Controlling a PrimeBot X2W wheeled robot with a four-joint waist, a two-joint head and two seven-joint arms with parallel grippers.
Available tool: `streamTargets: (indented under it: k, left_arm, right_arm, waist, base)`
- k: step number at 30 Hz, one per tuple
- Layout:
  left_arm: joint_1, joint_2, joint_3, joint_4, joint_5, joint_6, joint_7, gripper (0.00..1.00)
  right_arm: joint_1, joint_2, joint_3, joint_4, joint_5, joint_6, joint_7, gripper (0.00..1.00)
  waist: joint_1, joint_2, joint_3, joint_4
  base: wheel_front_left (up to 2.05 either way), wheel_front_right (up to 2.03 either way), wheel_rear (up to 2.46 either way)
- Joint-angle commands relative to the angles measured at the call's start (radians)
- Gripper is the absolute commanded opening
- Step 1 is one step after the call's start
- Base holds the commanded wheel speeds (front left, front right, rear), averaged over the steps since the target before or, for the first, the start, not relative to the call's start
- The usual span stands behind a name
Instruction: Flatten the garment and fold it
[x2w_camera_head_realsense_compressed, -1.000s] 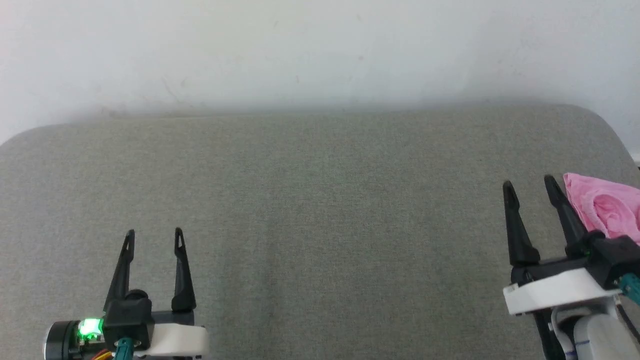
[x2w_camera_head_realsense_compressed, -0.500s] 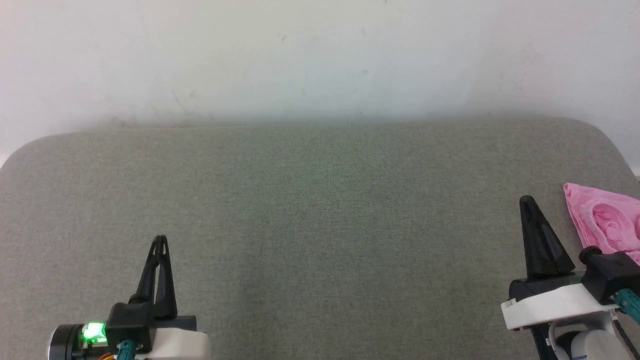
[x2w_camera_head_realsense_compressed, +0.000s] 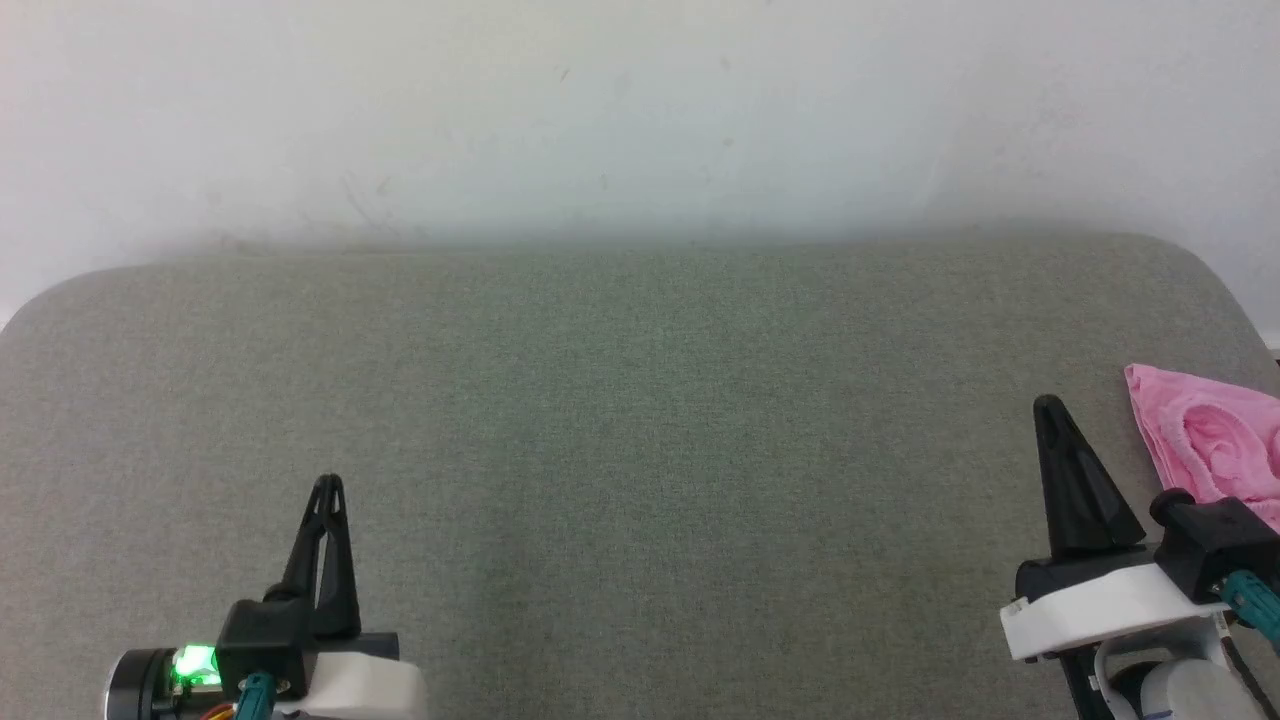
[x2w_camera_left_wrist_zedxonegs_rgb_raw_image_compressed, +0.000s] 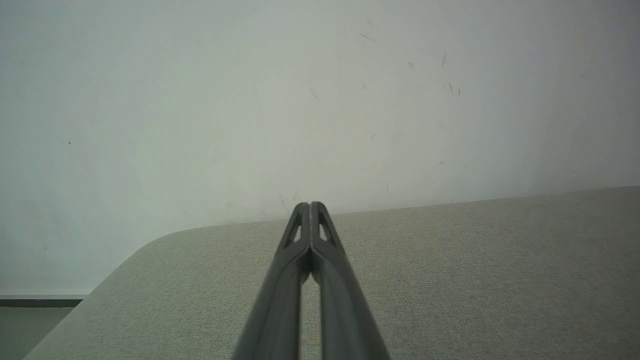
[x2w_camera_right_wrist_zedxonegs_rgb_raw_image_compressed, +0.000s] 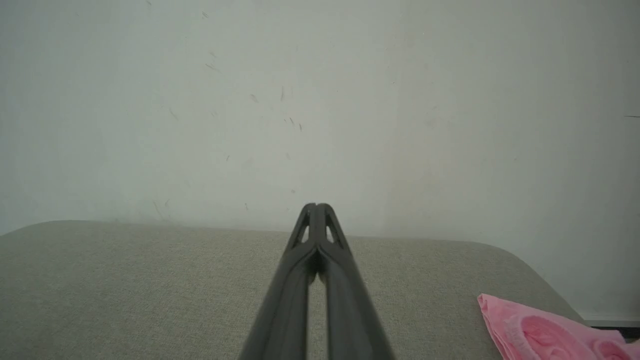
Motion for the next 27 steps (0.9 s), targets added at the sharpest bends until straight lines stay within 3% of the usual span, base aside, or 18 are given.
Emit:
streamTargets:
  k: [1,27]
  left_arm:
    - [-0.014,-0.008,0.007,0.006,0.006,-0.011,0.005,0.00]
    - [-0.035,-0.036,0.026,0.020,0.015,-0.054,0.056,0.00]
  right_arm:
    - [0.003,0.004,0.003,-0.006,-0.012,0.000,0.006,0.00]
    - [0.007,0.009,0.008,-0.015,-0.039,-0.001,0.058,0.00]
  waist:
    - [0.0000,0.0000,0.000,0.000]
    - [0.0000,0.0000,0.004,-0.005]
  base:
    - [0.00,0.00,0.00]
    - [0.00,0.00,0.00]
